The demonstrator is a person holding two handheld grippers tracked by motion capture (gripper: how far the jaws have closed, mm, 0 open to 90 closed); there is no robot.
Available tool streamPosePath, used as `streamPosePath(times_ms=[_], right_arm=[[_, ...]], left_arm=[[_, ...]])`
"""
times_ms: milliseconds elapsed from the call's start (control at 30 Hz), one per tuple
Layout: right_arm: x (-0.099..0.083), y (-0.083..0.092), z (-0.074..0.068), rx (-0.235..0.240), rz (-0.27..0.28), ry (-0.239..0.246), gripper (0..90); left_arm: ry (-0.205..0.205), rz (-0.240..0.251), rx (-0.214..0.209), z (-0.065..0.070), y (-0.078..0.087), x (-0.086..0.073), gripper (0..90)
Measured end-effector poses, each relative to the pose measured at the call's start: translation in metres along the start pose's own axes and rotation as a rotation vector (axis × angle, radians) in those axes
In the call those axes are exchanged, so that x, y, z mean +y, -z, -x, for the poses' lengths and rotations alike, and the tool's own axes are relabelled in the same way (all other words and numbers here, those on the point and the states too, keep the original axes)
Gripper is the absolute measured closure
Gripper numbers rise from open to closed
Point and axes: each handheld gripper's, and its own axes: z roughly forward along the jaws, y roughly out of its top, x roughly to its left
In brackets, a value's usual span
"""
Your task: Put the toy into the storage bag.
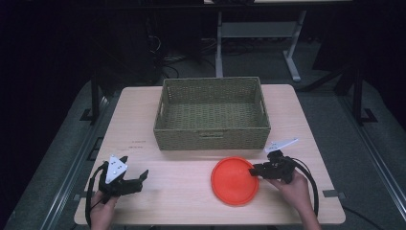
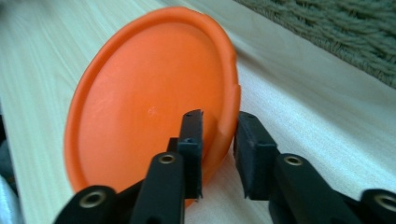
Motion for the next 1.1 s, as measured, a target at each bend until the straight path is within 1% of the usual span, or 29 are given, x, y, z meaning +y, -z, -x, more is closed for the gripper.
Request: streamPosePath(times_ms=[67,133,200,233,367,467,600,667,700,933,1000,1100], right_arm=[[0.001,0.003,-0.001,0.007,0.010,0.003,76.2],[0.002,0.004,-0.003,-0.002,-0.005,0.010,76.3],[0.003,0.005,-0.004,-0.006,-0.008,0.008,77.4],[0.003,0.007,-0.004,0.002,0.000,-0.008,78.5],[0.004,0.010,-0.006,0.024,0.028,-0.031,81.4],[0.007,0.013,-0.010,0.030,0.042,-0.019,81.8],[0.015,0.019,-0.018,0.027,0.032,-0.003,82.0],[0.016,0.021,-0.019,0.024,0.033,-0.004,82.0],[0.018,0.022,-0.019,0.027,0.025,-0.005,82.0],[0.023,0.033,-0.029,0.034,0.033,0.012,82.1],[0.026,0.037,-0.032,0.026,0.024,0.021,82.1],[0.031,0.043,-0.034,0.023,0.030,0.040,82.2]], left_arm=[[0.001,0.004,0.003,0.000,0.000,0.000,12.8],[0.000,0.006,0.004,0.000,0.001,0.000,12.8],[0.004,0.009,0.005,0.000,0.001,0.000,12.8],[0.007,0.009,0.005,0.000,0.001,-0.001,12.8],[0.008,0.012,0.010,-0.001,0.002,0.000,12.8],[0.006,0.013,0.007,-0.001,0.002,0.000,12.8],[0.002,0.013,0.007,0.000,0.002,0.000,12.8],[0.003,0.013,0.008,0.000,0.002,0.000,12.8],[0.003,0.013,0.010,0.000,0.002,0.000,12.8],[0.006,0.016,0.012,-0.001,0.003,0.000,12.8],[0.001,0.013,0.011,0.000,0.003,0.000,12.8],[-0.003,0.014,0.011,0.000,0.003,0.000,12.8]])
